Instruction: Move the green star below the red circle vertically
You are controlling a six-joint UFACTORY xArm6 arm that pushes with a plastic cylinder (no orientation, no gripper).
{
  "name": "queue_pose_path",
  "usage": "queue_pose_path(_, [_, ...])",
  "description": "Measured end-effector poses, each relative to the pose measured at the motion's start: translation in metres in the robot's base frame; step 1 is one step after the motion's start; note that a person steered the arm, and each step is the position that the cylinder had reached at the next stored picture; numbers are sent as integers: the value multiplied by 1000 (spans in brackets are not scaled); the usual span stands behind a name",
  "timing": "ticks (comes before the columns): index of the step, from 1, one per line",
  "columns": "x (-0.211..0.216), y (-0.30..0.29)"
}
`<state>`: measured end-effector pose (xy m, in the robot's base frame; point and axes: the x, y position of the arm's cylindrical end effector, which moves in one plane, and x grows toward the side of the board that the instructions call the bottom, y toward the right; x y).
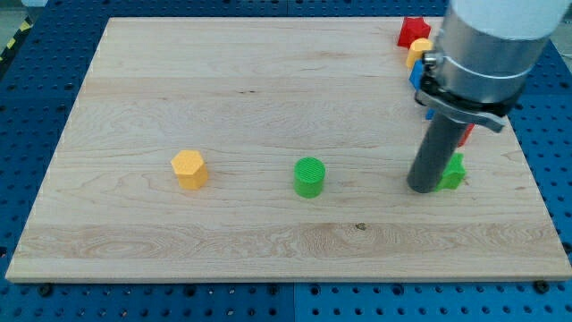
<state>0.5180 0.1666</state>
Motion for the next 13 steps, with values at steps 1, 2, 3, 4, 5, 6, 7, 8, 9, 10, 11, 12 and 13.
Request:
queue_pose_path(1, [0,25])
queue_pose_path(2, [0,39])
queue_pose_path(3, [0,39])
queue_pose_path(4, [0,7])
queue_pose_path(5, [-10,-32])
queue_pose_path(6, [-38,-58])
queue_pose_path(7, [-51,-117])
queue_pose_path(8, [-51,-203])
queue_pose_path(9, [-32,-233])
queue_pose_path(10, [-29,-223])
queue_pose_path(11, [-25,-209])
queue_pose_path(12, [-19,-193])
queue_pose_path(13, [-19,-178])
